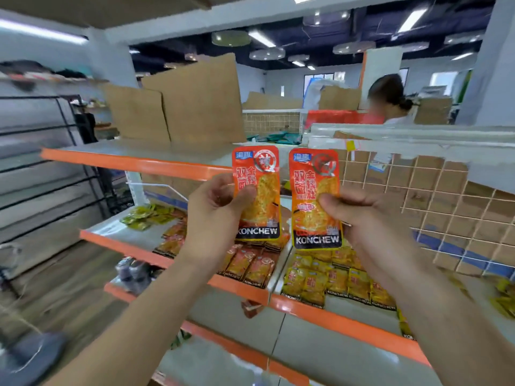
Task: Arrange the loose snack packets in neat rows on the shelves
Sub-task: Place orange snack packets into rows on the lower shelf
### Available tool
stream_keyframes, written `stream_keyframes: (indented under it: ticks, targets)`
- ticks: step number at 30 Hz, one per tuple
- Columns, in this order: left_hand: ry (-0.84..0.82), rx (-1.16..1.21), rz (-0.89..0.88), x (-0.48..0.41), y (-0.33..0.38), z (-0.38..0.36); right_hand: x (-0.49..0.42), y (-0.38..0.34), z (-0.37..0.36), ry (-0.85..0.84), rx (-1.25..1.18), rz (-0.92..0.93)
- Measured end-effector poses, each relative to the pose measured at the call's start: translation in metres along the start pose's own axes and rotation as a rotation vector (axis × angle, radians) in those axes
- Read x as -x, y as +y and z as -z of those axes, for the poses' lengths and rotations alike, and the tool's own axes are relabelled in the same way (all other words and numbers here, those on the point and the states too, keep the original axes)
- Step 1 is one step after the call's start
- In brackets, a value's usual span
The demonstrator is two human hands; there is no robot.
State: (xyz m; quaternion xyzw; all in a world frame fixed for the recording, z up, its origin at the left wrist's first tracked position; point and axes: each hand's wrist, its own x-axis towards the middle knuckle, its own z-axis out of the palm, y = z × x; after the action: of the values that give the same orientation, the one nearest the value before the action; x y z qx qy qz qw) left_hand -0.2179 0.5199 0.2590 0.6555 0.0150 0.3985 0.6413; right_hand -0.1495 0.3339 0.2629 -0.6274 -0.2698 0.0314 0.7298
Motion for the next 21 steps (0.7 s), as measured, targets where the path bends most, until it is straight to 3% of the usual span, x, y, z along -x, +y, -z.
stream_keyframes:
  ticks: [11, 21]
  targets:
    - [0.153, -0.126, 0.011, -0.021, -0.006, 0.139, -0.020, 0.031, -0.143, -0.155, -0.004, 0.028]
    - [0.213, -0.110, 0.023, -0.057, -0.007, 0.267, -0.043, 0.047, -0.271, -0.190, -0.052, 0.041]
